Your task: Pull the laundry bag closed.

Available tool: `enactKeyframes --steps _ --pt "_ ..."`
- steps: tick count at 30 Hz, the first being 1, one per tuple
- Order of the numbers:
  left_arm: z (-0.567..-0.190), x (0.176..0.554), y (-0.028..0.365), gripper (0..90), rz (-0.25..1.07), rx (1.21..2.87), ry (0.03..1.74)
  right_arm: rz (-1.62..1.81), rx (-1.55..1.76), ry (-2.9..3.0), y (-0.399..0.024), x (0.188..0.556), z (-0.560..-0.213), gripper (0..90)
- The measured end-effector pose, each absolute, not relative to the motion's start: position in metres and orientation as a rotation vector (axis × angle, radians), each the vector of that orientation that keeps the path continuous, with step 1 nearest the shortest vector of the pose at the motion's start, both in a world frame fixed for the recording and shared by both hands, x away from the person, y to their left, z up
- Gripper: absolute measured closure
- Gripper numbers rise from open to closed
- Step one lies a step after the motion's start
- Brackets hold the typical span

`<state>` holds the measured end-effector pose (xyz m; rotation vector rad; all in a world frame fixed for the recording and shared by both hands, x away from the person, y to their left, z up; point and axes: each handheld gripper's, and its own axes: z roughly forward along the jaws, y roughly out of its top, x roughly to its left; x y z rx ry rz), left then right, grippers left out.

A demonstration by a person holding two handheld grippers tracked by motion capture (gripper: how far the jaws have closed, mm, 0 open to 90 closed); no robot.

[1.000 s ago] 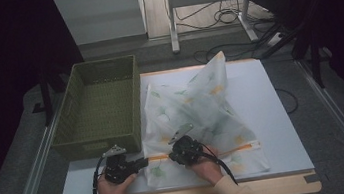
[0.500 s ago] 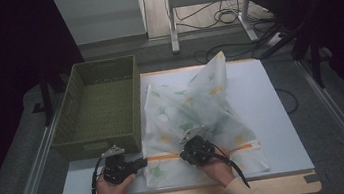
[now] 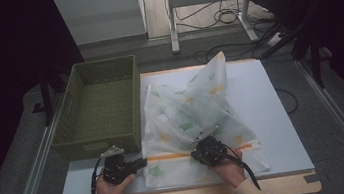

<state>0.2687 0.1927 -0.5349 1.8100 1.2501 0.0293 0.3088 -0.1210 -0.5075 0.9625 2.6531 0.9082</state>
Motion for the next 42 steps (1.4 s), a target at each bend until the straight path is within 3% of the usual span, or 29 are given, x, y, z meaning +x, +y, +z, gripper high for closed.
enactKeyframes --steps 42 --pt "-0.536 0.268 0.194 85.5 0.035 1.812 1.258 0.859 1.155 2.541 -0.201 0.306 -0.509 89.9"
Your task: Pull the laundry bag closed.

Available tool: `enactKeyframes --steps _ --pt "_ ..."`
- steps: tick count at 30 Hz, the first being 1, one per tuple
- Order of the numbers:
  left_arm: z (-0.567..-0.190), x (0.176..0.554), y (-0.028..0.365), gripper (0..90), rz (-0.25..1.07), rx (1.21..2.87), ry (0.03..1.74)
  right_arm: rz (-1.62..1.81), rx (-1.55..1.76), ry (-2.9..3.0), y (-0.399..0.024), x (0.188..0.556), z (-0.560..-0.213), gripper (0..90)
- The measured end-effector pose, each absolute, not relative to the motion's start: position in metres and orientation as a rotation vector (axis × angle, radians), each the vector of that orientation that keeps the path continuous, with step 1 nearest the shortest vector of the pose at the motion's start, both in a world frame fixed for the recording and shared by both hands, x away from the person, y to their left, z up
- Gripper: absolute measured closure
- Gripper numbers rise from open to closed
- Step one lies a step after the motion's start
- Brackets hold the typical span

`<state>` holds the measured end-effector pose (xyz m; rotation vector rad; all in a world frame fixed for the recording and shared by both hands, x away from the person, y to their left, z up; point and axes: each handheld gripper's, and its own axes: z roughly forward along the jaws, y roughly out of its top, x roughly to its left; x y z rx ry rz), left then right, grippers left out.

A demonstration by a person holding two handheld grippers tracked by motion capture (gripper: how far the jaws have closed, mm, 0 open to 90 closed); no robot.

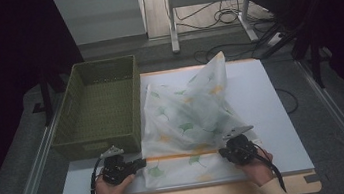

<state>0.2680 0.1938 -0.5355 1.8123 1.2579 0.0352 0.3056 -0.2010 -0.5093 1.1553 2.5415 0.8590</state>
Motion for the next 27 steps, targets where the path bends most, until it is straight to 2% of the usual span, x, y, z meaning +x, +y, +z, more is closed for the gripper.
enactKeyframes --steps 27 --pt "-0.536 0.267 0.193 85.5 0.04 1.812 1.261 0.847 1.211 2.503 -0.221 0.306 -0.51 89.9"
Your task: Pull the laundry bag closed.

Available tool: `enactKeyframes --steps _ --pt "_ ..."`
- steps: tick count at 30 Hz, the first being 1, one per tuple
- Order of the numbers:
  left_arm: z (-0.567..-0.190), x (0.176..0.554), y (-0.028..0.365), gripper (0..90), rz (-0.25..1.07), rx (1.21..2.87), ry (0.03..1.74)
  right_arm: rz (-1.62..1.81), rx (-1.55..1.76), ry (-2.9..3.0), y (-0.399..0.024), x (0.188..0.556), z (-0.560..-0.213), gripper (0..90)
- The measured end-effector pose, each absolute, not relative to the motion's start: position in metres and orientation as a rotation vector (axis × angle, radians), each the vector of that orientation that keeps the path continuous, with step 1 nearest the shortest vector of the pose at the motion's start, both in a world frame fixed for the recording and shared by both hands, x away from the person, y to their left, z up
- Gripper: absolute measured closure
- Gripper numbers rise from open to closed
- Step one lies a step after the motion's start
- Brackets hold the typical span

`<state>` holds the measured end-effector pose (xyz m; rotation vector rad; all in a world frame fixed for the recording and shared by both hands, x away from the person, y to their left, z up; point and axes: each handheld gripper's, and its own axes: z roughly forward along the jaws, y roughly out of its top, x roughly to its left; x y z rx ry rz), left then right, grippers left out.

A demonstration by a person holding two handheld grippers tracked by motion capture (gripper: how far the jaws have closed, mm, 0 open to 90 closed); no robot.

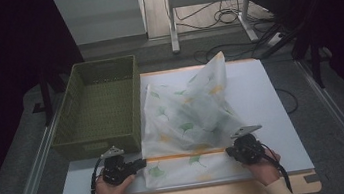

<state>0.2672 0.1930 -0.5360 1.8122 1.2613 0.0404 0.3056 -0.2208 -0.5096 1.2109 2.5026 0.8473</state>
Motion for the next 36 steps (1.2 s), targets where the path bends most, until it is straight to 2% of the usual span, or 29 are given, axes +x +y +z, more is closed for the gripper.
enactKeyframes --steps 36 --pt "-0.535 0.267 0.193 85.5 0.044 1.81 1.26 0.817 1.305 2.417 -0.255 0.302 -0.509 89.9"
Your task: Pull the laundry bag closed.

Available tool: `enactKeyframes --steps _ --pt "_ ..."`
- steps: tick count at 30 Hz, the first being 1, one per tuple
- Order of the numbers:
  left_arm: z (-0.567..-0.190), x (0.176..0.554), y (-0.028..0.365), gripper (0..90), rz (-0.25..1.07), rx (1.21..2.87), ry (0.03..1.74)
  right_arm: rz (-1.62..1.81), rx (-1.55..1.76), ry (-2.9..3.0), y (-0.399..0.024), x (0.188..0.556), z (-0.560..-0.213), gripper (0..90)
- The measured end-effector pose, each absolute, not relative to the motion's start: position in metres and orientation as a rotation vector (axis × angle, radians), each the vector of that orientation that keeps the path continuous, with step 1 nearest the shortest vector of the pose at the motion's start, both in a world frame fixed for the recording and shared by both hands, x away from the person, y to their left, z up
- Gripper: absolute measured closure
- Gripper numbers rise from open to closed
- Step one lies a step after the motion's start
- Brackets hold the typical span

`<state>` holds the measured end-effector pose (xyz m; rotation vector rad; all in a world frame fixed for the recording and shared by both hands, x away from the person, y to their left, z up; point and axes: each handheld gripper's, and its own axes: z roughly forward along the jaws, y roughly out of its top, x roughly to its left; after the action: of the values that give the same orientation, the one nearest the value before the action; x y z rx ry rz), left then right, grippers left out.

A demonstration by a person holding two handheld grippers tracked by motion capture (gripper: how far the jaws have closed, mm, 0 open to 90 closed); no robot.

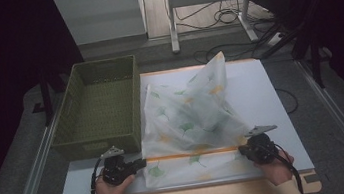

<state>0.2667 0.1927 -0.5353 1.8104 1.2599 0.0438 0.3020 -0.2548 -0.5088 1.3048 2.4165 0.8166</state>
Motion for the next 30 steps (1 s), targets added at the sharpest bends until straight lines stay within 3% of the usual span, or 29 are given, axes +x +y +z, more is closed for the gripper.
enactKeyframes --steps 30 --pt "-0.536 0.268 0.194 85.5 0.039 1.806 1.266 0.804 1.402 2.328 -0.299 0.296 -0.506 89.9"
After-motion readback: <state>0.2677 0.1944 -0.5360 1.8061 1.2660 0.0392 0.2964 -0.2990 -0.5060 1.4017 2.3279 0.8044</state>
